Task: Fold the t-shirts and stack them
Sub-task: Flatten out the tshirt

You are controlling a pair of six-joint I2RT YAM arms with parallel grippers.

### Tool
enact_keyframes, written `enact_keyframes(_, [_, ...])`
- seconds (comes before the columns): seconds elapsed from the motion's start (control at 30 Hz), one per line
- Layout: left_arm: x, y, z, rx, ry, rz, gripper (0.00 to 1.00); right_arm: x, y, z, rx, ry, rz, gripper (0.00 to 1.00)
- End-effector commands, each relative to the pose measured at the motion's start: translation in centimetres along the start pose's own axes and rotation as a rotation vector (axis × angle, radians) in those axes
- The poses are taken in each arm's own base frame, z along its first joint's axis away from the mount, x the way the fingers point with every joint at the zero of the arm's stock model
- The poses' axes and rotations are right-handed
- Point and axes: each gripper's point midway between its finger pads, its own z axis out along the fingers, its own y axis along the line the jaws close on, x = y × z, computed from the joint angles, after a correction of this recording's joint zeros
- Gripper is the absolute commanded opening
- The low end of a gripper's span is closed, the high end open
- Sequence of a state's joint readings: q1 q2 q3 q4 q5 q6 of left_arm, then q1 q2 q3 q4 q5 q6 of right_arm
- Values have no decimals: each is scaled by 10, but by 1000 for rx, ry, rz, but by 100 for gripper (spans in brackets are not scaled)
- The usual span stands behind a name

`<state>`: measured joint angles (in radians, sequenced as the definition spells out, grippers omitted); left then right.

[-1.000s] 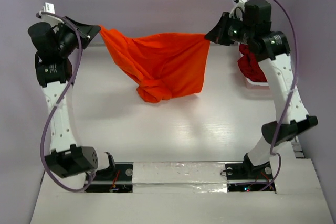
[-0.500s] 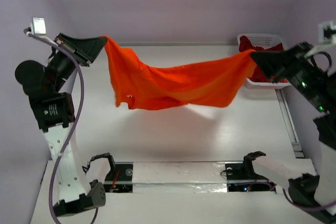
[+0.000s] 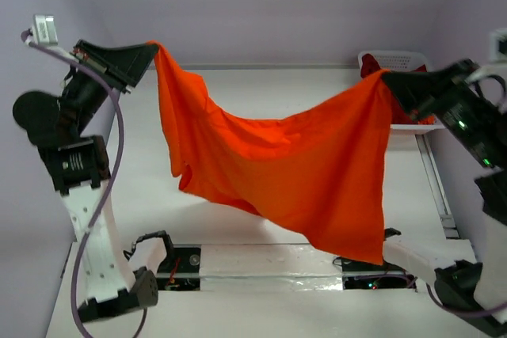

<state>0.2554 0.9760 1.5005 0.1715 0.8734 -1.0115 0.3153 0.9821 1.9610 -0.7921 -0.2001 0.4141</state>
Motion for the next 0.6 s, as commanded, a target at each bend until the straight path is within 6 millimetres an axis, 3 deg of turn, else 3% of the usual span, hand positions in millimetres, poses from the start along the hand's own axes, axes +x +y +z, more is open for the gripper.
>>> enact_keyframes(0.0, [-7,88,31,-144,-10,-65,0,24,-37,68,93,89,-5,0])
enact_keyframes(0.1, [-15,126,48,-216,-6,-93,0,19,-45,92,116,105,-10,0])
enact_keyframes(0.13, [-17,132,53,-219,-1,-104,0,31,-56,115,136,148,1,0])
enact_keyframes(0.17, [-20,135,57,-218,1,-113,0,17,-51,116,123,123,-5,0])
enact_keyframes(0.2, [-28,129,62,-200,-5,-104,0,17,-51,124,117,129,6,0])
enact_keyframes(0.23, [-29,138,67,-205,1,-122,0,15,-54,130,120,129,13,0])
enact_keyframes(0.27, [-32,136,69,-199,-3,-129,0,22,-62,144,118,161,29,0])
enact_keyframes(0.3, [-36,130,71,-185,-8,-120,0,12,-54,145,93,136,42,0])
enact_keyframes(0.37, [-38,123,70,-169,-11,-120,0,10,-54,150,81,130,54,0])
enact_keyframes(0.47, [-37,100,63,-120,-9,-91,0,12,-48,148,53,133,75,0])
enact_keyframes(0.5, [-31,100,60,-117,-2,-113,0,9,-40,140,28,127,79,0])
enact_keyframes(0.53, [-30,82,53,-89,-4,-91,0,19,-43,139,33,153,88,0])
enact_keyframes(0.57, [-29,76,49,-82,-6,-84,0,17,-39,134,16,143,88,0])
